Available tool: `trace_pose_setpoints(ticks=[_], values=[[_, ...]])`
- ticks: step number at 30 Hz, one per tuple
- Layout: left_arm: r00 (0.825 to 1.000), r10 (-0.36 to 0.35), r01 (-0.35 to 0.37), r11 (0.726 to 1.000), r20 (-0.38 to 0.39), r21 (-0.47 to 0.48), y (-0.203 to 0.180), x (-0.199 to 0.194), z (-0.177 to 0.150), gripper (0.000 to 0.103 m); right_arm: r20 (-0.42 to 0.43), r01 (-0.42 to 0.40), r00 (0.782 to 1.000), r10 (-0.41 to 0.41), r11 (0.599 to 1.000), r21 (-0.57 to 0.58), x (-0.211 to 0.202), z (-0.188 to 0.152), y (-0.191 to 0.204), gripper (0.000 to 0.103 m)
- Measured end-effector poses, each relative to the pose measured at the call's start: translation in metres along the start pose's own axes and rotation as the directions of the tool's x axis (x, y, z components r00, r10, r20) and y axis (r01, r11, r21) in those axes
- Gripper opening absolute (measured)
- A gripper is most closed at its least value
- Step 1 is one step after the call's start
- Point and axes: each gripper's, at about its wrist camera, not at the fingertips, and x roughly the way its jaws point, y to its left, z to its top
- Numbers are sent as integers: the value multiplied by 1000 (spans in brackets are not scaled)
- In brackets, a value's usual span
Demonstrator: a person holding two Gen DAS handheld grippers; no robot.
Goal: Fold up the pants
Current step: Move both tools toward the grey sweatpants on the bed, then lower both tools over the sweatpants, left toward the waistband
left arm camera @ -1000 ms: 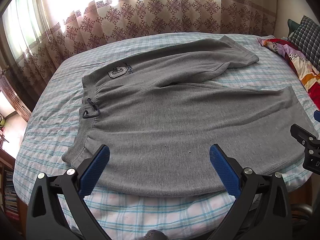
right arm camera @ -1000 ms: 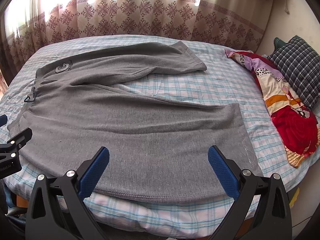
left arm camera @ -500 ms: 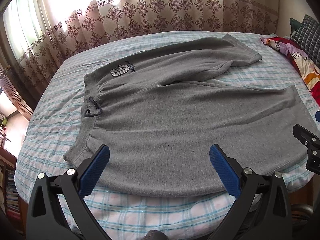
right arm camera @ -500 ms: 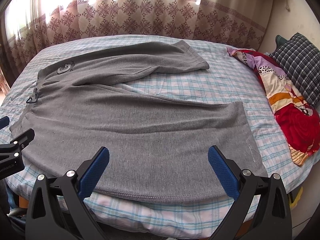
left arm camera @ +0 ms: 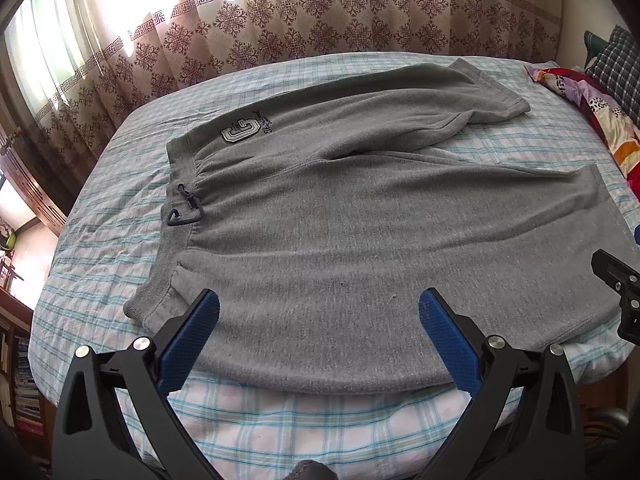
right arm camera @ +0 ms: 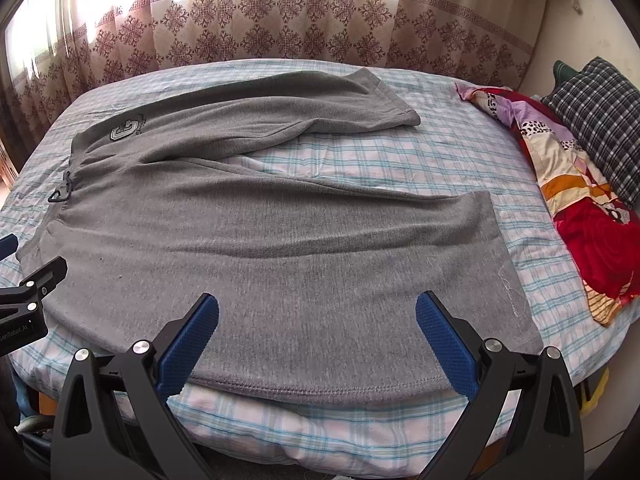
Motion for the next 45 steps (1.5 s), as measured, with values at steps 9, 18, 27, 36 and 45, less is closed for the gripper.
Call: trace_pose_setpoints(ticks=[9,18,27,36,45], values=[[996,-6,6,1000,-84,-4,0,27,-5,101,-67,1,998,0,1000,5,21,-5,-1,98],[987,7,-4,1000,-158,18,-2,57,-14,101,-162,-29,986,32,999,24,50,-13,-3,98],[972,-23,25,1000,-232,4,-2,74,-25,101,-274,-80,958,86,996,36,76,-27,-2,98],[964,-76,79,997,-256,3,3,74,-43,101,-286,-132,950,129,991,9,70,-49,-5,98],[969,-54,58,998,-240,7,7,69,-30,101,-268,-118,958,105,992,-33,64,-32,-7,98]])
